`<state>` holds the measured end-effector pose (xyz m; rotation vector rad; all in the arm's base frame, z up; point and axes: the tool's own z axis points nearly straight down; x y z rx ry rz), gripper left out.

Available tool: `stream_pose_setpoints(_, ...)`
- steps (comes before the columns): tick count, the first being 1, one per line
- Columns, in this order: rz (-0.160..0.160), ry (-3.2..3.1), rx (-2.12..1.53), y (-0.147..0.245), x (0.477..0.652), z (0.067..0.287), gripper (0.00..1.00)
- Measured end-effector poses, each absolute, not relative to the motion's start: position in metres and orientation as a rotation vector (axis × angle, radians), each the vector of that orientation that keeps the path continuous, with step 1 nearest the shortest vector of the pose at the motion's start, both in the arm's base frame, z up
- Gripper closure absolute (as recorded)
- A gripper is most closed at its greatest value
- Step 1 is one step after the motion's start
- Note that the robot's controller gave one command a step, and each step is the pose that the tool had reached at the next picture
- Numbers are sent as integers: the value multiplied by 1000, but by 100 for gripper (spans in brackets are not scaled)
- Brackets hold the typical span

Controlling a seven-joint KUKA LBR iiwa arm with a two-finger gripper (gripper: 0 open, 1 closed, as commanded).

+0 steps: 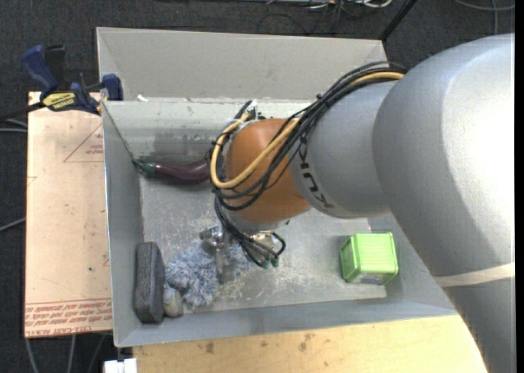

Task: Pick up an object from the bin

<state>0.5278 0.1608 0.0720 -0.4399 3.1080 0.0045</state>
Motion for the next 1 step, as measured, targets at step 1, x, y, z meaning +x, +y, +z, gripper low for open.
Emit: stream_pose_setpoints(1, 3, 3098, -470, 171, 531, 248, 100)
